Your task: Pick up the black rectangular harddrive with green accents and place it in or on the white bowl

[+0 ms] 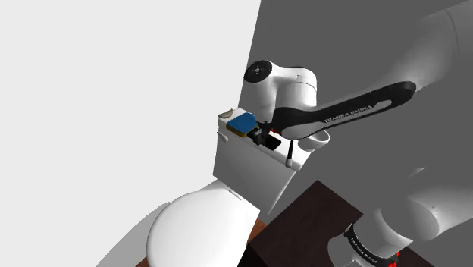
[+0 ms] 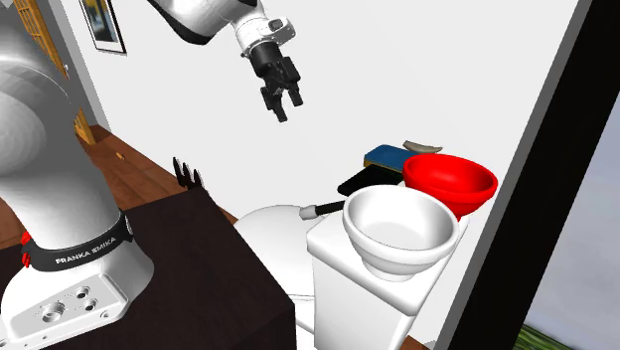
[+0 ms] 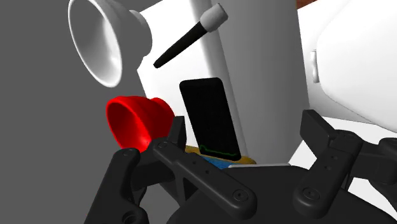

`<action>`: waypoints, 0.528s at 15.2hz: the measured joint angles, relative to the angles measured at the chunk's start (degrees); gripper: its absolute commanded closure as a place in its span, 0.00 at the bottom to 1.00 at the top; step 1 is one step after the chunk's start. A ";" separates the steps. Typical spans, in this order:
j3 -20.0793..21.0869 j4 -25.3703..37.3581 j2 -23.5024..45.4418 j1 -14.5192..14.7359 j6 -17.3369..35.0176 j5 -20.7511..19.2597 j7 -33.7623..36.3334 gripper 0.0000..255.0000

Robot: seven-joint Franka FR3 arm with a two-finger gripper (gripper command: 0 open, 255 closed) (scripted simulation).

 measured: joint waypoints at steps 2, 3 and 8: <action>2.37 2.25 6.97 -1.05 -1.78 -8.20 6.17 0.00; 3.11 3.65 10.54 -1.21 -3.31 -12.25 9.09 0.00; 2.52 11.60 29.00 2.17 -14.37 -30.40 20.96 0.00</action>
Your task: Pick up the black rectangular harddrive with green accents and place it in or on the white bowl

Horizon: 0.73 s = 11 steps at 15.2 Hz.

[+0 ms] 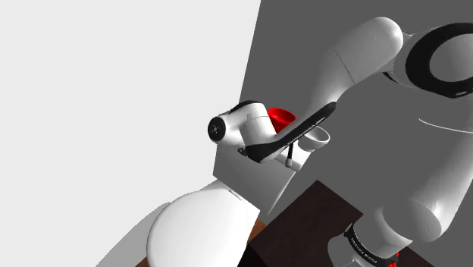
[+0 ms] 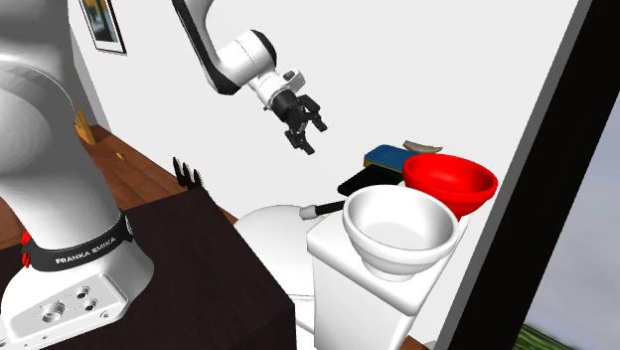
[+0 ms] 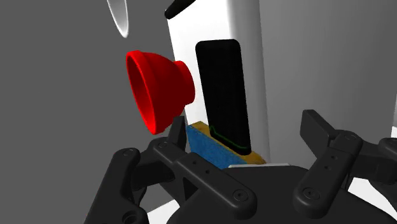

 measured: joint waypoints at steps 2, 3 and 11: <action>-1.91 3.75 7.03 2.45 -4.84 -5.81 2.72 0.00; -3.10 4.99 9.91 3.47 -6.81 -8.49 3.78 0.00; -11.75 15.89 26.85 8.92 -16.35 -22.31 5.90 0.00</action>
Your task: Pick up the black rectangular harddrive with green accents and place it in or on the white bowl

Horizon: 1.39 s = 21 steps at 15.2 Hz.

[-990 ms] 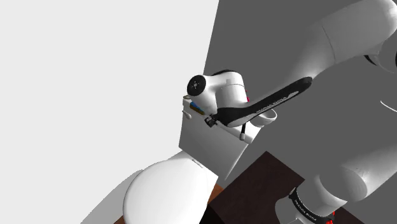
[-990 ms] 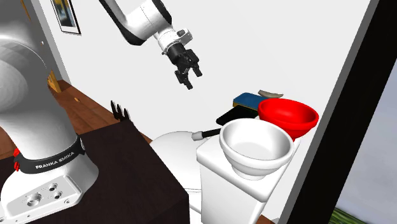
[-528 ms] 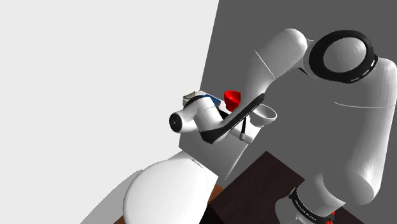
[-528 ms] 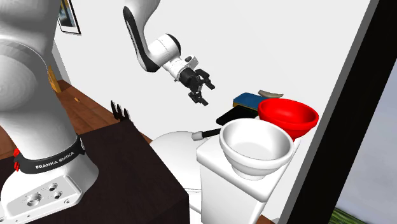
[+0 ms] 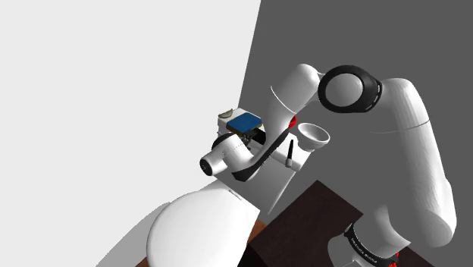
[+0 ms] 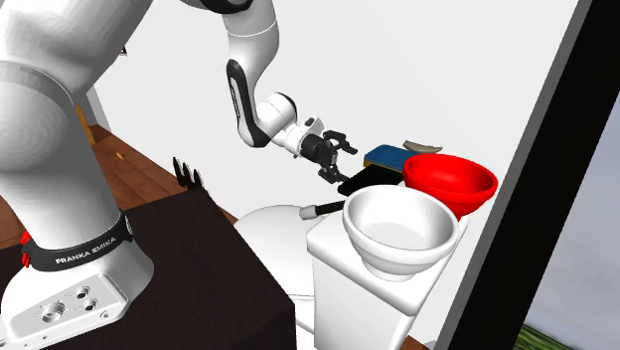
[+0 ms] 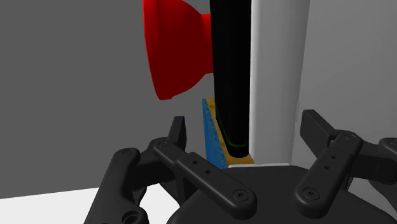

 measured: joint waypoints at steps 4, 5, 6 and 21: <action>-1.20 -0.25 0.21 -1.19 1.35 -1.78 0.09 0.00; -1.45 -0.31 0.26 -1.48 1.69 -2.15 0.13 0.00; -1.58 -0.49 0.16 -1.67 1.90 -2.34 0.17 0.00; -1.72 -0.49 0.17 -1.82 2.06 -2.53 0.15 1.00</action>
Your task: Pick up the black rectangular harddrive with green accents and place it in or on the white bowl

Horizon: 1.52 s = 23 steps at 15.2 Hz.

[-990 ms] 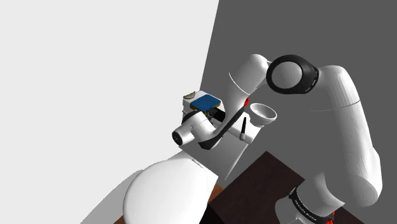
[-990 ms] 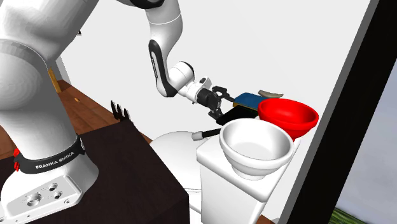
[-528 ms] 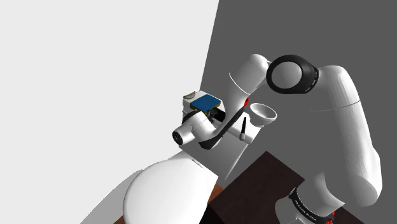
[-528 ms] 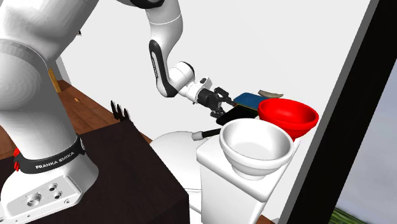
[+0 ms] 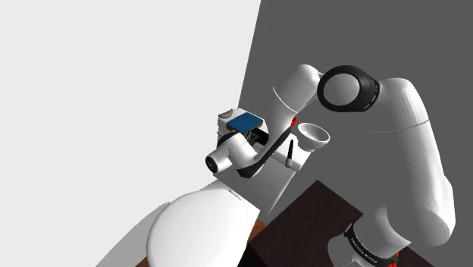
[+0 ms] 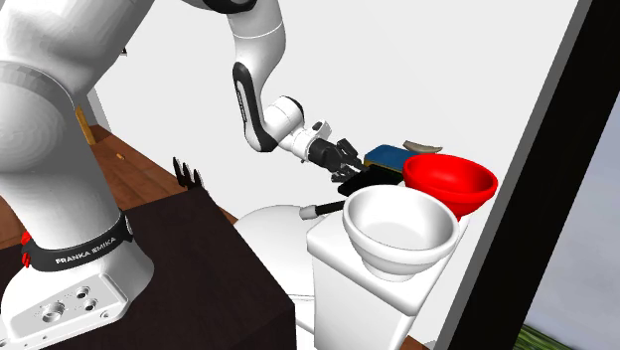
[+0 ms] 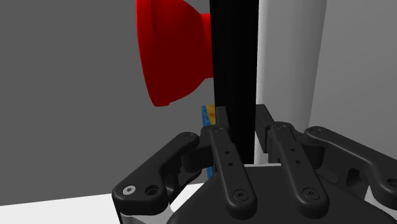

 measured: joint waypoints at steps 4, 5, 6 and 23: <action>0.24 -0.93 -1.59 -0.21 0.06 0.25 -0.67 1.00; 0.37 -1.22 -2.21 -0.24 0.02 0.41 -0.96 1.00; 0.51 -1.59 -2.99 -0.29 -0.01 0.59 -1.36 1.00; 2.19 -6.24 -15.07 -1.72 0.47 2.71 -8.54 1.00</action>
